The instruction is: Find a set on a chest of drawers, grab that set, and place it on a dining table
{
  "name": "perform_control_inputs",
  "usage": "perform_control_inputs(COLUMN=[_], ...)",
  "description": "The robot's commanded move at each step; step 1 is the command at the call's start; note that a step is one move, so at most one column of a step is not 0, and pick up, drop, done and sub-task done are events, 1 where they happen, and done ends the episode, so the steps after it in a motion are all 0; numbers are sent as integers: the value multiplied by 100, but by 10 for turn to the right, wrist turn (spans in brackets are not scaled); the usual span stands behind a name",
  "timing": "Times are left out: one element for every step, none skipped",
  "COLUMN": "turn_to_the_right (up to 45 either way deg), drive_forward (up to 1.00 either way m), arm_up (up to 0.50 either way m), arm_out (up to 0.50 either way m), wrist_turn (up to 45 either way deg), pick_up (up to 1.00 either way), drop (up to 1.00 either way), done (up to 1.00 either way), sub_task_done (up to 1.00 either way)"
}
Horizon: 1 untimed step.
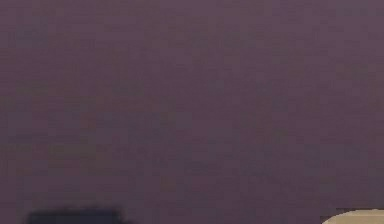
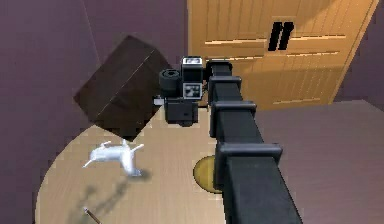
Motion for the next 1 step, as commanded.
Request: perform_control_inputs(turn_to_the_right=[0], drive_forward=[0], arm_up=[0], arm_out=[0], wrist_turn=[-450], pick_up=[0], drop=[0], done=[0], sub_task_done=[0])
